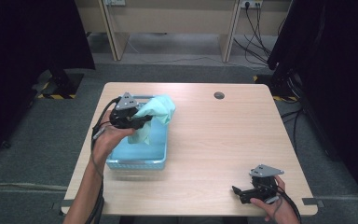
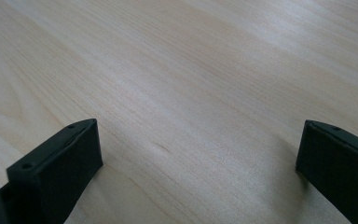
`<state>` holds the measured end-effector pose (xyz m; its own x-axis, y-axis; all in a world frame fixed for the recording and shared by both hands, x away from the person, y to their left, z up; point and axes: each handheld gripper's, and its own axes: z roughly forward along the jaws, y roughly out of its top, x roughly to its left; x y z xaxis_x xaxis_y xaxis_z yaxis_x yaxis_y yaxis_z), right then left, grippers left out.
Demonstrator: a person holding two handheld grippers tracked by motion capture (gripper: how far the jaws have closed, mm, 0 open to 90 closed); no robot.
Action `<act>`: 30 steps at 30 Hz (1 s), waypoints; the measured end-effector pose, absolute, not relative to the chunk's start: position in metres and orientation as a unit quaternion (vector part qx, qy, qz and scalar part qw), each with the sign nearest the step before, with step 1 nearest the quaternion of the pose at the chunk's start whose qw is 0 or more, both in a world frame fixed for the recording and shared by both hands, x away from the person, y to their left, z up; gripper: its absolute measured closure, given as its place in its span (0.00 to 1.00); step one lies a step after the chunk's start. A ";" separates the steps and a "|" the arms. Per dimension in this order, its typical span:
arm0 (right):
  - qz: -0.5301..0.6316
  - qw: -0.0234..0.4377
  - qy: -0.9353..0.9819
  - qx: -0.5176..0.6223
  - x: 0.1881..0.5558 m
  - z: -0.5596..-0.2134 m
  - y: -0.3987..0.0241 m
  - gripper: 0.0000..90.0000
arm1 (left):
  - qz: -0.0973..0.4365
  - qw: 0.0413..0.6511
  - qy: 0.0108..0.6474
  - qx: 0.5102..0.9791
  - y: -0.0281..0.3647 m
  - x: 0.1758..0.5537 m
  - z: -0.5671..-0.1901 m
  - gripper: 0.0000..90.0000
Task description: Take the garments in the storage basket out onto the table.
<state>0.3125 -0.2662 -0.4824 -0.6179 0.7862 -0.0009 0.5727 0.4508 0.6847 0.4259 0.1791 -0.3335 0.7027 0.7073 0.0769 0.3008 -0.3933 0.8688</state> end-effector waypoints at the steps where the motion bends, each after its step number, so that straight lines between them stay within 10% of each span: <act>1: 0.331 0.161 0.836 0.406 0.313 -0.482 -0.266 0.00 | 0.223 0.457 0.311 0.803 0.178 0.425 -0.332 0.80; 30: 0.331 0.162 0.836 0.406 0.313 -0.482 -0.266 0.00 | 0.163 0.487 0.229 0.827 0.094 0.422 -0.319 0.80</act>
<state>0.3126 -0.2663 -0.4824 -0.6178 0.7863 -0.0014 0.5723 0.4509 0.6850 0.4221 0.0937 -0.3194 0.8424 0.5368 0.0458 0.2201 -0.4205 0.8802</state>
